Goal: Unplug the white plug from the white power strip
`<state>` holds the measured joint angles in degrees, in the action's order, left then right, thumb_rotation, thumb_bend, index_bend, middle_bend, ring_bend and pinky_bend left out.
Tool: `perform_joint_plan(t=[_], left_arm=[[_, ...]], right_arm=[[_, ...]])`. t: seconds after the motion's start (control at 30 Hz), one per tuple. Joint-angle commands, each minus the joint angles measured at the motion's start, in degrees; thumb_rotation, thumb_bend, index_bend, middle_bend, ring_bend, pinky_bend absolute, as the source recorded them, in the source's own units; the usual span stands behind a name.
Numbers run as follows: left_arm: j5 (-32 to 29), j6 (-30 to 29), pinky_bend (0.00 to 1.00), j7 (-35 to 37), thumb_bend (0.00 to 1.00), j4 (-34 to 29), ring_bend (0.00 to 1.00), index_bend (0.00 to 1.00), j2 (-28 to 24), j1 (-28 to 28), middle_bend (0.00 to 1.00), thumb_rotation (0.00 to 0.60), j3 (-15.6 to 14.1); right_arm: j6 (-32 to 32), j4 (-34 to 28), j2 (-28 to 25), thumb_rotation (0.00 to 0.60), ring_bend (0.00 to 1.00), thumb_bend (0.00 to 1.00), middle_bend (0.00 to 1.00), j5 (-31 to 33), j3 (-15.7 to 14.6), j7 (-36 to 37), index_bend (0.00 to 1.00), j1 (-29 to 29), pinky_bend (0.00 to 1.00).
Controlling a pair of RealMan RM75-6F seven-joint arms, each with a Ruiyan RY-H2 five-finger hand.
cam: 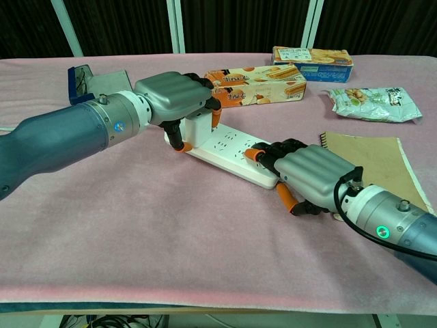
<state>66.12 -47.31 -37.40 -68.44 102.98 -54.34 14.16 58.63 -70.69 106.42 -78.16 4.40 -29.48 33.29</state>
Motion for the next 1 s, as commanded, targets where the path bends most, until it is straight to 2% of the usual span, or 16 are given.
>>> perform_joint_plan(t=[0.03, 0.27, 0.43, 0.73, 1.0], left_arm=[[-1.27, 0.80, 0.01, -0.87, 0.56, -1.07, 0.00, 0.46, -0.75, -0.51, 0.40, 0.600, 0.22], [-6.10, 2.84, 0.00, -3.26, 0.57, -2.98, 0.00, 0.48, -2.18, -1.60, 0.41, 0.600, 0.32], [-11.84, 4.87, 0.00, -5.30, 0.58, -5.25, 0.00, 0.48, -3.83, -2.99, 0.41, 0.600, 0.85], [-20.57, 4.31, 0.00, -10.54, 0.59, -9.53, 0.00, 0.48, -6.66, -6.24, 0.41, 0.600, 0.17], [-21.31, 1.81, 0.00, -11.35, 0.59, -10.56, 0.00, 0.49, -7.10, -7.39, 0.41, 0.600, -1.44]], right_arm=[[-0.05, 0.00, 0.04, 0.600, 0.06, 0.75, 0.00, 0.08, 0.01, -0.04, 0.00, 0.03, 0.05], [-0.15, -0.22, -0.07, 0.600, 0.06, 0.75, 0.00, 0.25, -0.01, -0.19, 0.00, 0.12, 0.05], [-0.41, -0.40, -0.33, 0.600, 0.06, 0.75, 0.00, 0.51, -0.09, -0.48, 0.00, 0.16, 0.05], [-0.71, -0.65, -0.44, 0.600, 0.06, 0.75, 0.00, 0.82, -0.16, -0.78, 0.00, 0.33, 0.05], [-1.15, -0.80, -0.67, 0.600, 0.06, 0.75, 0.00, 0.93, -0.38, -0.71, 0.00, 0.50, 0.05]])
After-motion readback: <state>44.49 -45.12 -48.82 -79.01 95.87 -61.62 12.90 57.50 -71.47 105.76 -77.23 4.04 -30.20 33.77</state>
